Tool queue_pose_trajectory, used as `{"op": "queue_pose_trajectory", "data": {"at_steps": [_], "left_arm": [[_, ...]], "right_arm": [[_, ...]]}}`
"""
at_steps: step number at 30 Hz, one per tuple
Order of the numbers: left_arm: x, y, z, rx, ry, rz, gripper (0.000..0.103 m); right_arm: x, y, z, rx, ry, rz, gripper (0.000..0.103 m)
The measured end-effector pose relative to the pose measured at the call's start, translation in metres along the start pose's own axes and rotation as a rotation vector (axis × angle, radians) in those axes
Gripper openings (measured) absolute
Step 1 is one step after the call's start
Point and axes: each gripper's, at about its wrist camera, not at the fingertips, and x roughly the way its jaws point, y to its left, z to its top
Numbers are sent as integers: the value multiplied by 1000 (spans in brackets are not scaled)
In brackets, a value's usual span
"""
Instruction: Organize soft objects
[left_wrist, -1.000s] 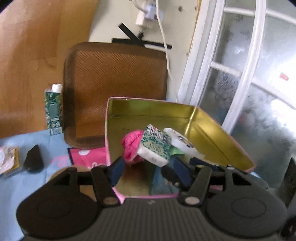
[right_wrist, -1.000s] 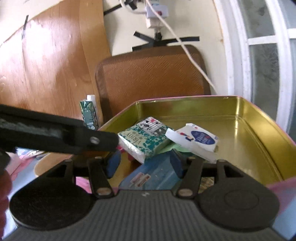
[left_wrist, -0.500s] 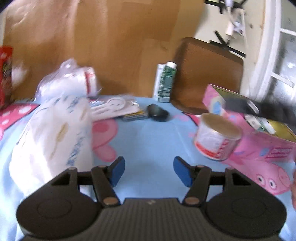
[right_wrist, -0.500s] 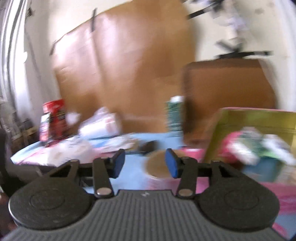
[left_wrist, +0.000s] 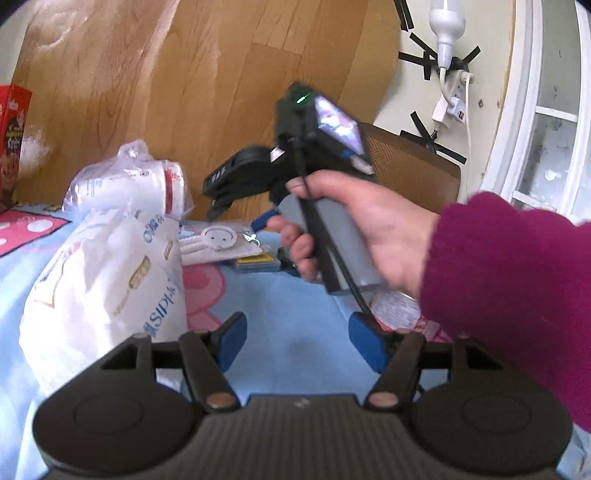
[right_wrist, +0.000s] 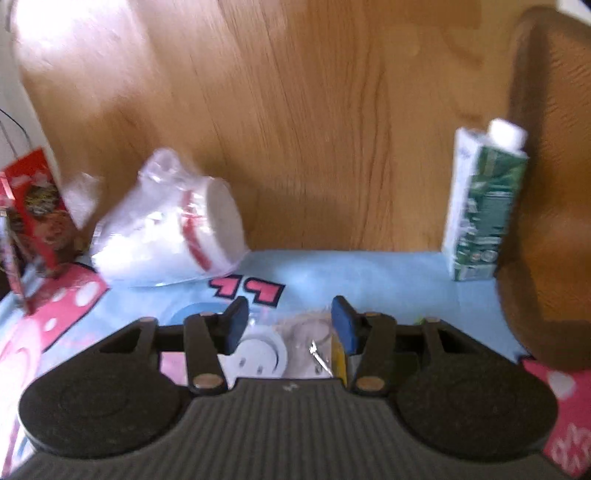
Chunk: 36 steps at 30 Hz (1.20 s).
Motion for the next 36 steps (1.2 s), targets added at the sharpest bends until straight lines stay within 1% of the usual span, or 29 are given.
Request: {"op": "queue_pose_trajectory", "data": {"at_steps": [3,5,7,9,11,13,16,18,19,20,21,23,24,25,26,28,29,32,34,35,36], "left_arm": [[-3,-4,-1,16,-15,-4,63],[-8,-3,0,15,-53,-7,63],[-13,0,2,-7,-90,-16,66],[-14,4,4,-26,-106,-13,67],[-12,7,5,-40,-98,-3,67],[-12,9,5,-49,-99,6,67],[-16,11,5,-61,-117,9,67],[-21,12,3,-67,-132,12,67],[-24,13,2,-77,-138,6,67],[-28,15,2,-93,-142,-5,67],[-33,19,0,-120,-145,-18,67],[-46,24,-9,-156,-151,-44,67],[-53,25,-15,-159,-147,-39,69],[-57,25,-20,-158,-136,-27,69],[-62,25,-25,-157,-124,-21,69],[-74,23,-31,-147,-116,-10,69],[-79,22,-32,-141,-112,1,69],[-86,18,-34,-131,-88,19,69],[-88,14,-36,-120,-75,30,69],[-88,13,-36,-114,-69,36,69],[-87,12,-37,-111,-61,41,69]], "right_arm": [[23,-4,6,28,87,-3,62],[23,2,7,-31,107,1,59],[17,5,5,-73,140,15,55],[3,3,0,-94,156,8,52],[-15,2,-10,-124,152,-4,38],[-34,0,-24,-154,157,2,30],[-61,-4,-50,-195,175,0,28],[-73,-9,-68,-205,209,15,28],[-80,-13,-77,-205,225,30,26],[-82,-11,-81,-215,227,48,26],[-90,-11,-88,-226,205,55,26],[-106,-14,-96,-205,141,65,31],[-114,-16,-100,-191,103,87,31],[-121,-15,-104,-188,64,108,34],[-127,-13,-108,-193,19,127,46],[-129,-9,-113,-188,-43,158,64],[-124,-7,-113,-180,-54,169,64],[-96,5,-109,-166,-21,169,64],[-81,10,-110,-164,-1,185,63],[-81,11,-112,-177,-23,188,56],[-81,12,-113,-196,-27,182,55]]}}
